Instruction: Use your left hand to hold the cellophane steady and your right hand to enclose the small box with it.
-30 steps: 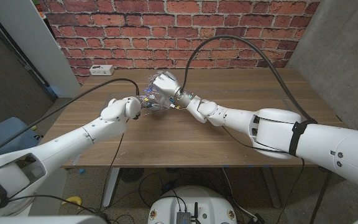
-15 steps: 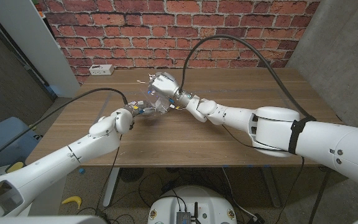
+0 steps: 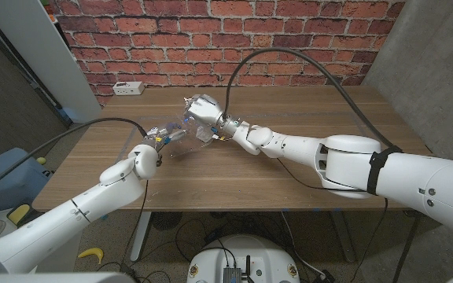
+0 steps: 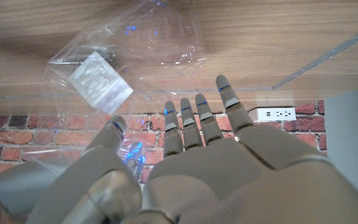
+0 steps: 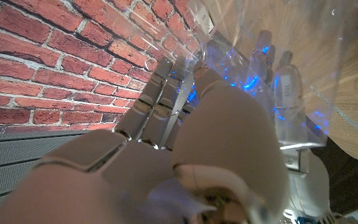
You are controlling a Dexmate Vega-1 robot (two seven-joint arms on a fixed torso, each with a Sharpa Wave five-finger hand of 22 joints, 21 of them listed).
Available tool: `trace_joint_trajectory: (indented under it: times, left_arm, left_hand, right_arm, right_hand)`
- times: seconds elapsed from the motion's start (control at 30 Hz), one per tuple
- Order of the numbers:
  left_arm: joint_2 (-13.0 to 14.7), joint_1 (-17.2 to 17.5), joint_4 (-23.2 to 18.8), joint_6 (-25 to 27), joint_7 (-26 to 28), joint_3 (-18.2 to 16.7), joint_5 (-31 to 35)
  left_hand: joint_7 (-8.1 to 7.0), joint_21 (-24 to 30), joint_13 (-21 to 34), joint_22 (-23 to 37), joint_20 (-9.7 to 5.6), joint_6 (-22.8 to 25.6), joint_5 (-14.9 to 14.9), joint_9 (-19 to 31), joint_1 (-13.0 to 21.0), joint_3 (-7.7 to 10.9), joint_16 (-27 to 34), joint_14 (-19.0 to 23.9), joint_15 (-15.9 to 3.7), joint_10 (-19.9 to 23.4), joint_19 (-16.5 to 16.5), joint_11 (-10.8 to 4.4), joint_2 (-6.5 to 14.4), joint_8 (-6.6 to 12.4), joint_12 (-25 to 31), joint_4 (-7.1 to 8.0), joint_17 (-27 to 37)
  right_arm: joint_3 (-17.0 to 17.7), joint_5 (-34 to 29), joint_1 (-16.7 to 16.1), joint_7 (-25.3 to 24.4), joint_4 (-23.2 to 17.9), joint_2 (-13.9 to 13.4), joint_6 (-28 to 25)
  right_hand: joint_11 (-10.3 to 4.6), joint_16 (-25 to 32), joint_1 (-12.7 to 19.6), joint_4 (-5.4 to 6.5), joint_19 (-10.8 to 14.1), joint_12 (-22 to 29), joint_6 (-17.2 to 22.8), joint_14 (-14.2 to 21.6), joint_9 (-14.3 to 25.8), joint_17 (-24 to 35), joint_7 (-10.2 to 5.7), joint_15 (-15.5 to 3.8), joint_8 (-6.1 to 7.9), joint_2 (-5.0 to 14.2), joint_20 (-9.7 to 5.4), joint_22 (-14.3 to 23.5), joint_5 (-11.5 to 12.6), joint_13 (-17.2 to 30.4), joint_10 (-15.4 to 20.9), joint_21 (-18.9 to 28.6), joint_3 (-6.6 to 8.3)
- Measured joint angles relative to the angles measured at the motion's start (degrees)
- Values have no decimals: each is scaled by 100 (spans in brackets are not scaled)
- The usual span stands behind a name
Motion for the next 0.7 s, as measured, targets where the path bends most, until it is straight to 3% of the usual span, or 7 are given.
trace_joint_trajectory:
  times: [0.17, 0.33, 0.37, 0.47, 0.6, 0.63, 0.7]
  left_arm:
    - [-162, 286, 42, -516, 758, -233, -203]
    - [-162, 286, 42, -1332, 1735, -233, -357]
    - [-739, 942, 477, -1547, 1983, -739, -373]
    - [-990, 1130, 742, -2007, 2476, -900, -370]
    - [-1193, 1240, 907, -2694, 3255, -1006, -194]
    - [-1193, 1240, 907, -2880, 3476, -1006, -96]
    - [-1592, 1357, 1187, -3257, 3832, -1269, 155]
  left_hand:
    - [172, 271, 182, 77, -239, 1429, 39, 191, -141, 30, 419, 1496, -190, 1368, 663, 10, 436, 445, 481, -36, 138]
    - [335, 731, 548, 231, -532, 2222, 67, 552, -237, -60, 989, 2843, -293, 2377, 1365, 9, 592, 969, 1006, 54, 420]
    - [332, 808, 614, 266, -575, 2285, 67, 612, -245, -57, 1055, 3005, -312, 2488, 1447, 7, 599, 1037, 1091, 57, 465]
    - [278, 1087, 931, 423, -693, 2418, 137, 908, -28, 147, 1294, 3437, -355, 2765, 1604, 31, 681, 1328, 1412, 19, 723]
    - [207, 1293, 1475, 574, -707, 2067, 338, 1417, 806, 686, 1324, 3139, -405, 2400, 1262, -28, 724, 1596, 1632, -437, 1119]
    - [187, 1292, 1576, 585, -653, 1867, 339, 1506, 829, 689, 1198, 2889, -384, 2150, 1021, -28, 611, 1596, 1620, -443, 1157]
    - [156, 1224, 1714, 590, -559, 1571, 319, 1615, 676, 546, 983, 2489, -329, 1790, 583, -36, 403, 1585, 1575, -402, 1197]
  right_arm:
    - [-23, -16, 12, 28, 94, 103, 0]
    - [-79, -16, 39, 28, 376, 316, 0]
    - [-97, -18, 44, 33, 445, 370, 104]
    - [-157, 11, 58, 30, 610, 489, 169]
    - [-211, 37, 63, 29, 731, 580, 189]
    - [-227, 37, 64, 29, 753, 600, 189]
    - [-252, 79, 65, 22, 763, 620, 191]
  right_hand:
    - [0, 0, 0, 0, -30, -21, 0, 19, -1, -1, 0, -18, -44, 0, 30, 0, 0, 0, 0, 21, 0]
    - [0, -22, 0, 0, -30, -41, 0, 29, -1, 0, 0, -9, -44, 0, 31, 0, 0, 0, 0, 61, 0]
    - [0, -22, 0, 0, -30, -41, 0, 29, -1, 0, 0, -8, -44, 0, 31, 0, 0, 0, 0, 65, 0]
    - [-16, -22, 0, 0, -30, -41, 0, 29, -1, -28, 0, -8, -44, 0, 31, 1, 0, 0, 16, 87, -48]
    - [-19, -43, 0, 0, -30, -41, 0, 29, -1, -28, 0, -8, -44, 0, 31, 1, 0, 0, 26, 87, -48]
    - [-1, -43, 0, 0, -30, -42, 0, 29, -1, -28, 0, -8, -44, 0, 31, 1, 0, 0, 44, 87, -48]
    - [-1, -43, 0, 0, -30, -63, 0, 28, -1, -28, 0, -8, -44, 0, 31, 1, 0, 0, 44, 114, -48]
